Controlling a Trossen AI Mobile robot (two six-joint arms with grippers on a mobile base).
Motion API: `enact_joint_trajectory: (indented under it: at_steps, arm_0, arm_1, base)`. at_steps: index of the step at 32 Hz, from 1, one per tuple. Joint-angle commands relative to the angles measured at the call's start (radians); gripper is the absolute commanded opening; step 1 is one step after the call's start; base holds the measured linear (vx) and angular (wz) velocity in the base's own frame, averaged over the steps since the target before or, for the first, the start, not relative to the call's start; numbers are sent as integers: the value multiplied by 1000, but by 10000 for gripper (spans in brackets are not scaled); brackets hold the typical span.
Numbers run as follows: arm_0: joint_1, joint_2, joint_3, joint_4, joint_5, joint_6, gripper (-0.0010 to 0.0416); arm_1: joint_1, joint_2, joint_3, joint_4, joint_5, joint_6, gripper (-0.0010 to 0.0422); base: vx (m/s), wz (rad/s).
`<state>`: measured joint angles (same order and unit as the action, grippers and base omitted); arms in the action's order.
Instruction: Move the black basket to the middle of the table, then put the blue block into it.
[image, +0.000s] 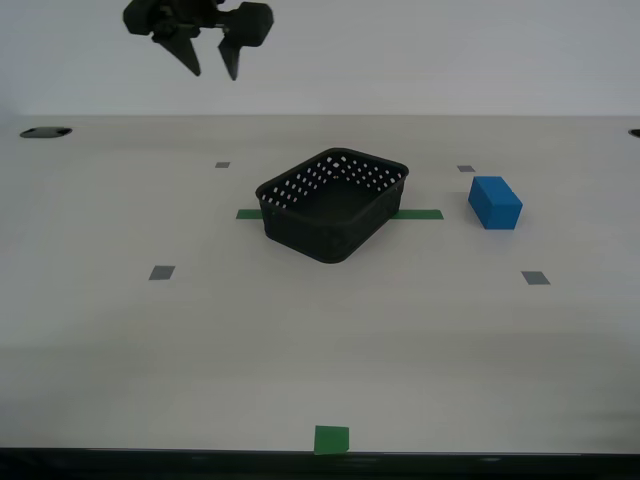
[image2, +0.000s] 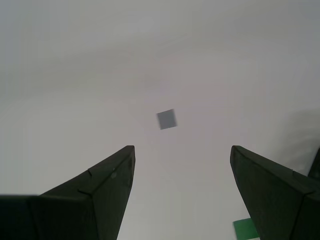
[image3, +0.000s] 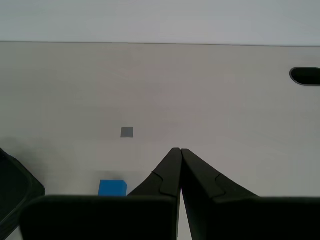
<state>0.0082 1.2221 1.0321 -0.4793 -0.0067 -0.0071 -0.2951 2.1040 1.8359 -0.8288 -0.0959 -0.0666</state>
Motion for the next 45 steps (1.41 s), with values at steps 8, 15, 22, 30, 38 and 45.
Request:
enact_joint_trajectory:
  at_steps: [8,15,22,30,38,45]
  arm_0:
    - [10,0,1,-72,-145,3,4]
    - [49,6,1,-91,-180,9,20]
    - [74,227,1,-104,-180,18,209]
    - [142,517,2,-68,-180,33,370]
    - [194,684,2,35,-148,51,358]
    - [206,735,3,106,-130,57,334]
  arm_1:
    - [234,1,-5,-9,1,19,258]
    - [293,1,-5,-7,-5,45,259]
    - [296,1,-5,-6,-5,49,258]
    - [295,2,-5,3,-5,49,258]
    - [296,2,-5,9,-5,57,259]
    - [296,2,-6,16,-2,61,258]
  base:
    - [0,0]
    - [0,0]
    - [0,0]
    - [0,0]
    - [0,0]
    - [0,0]
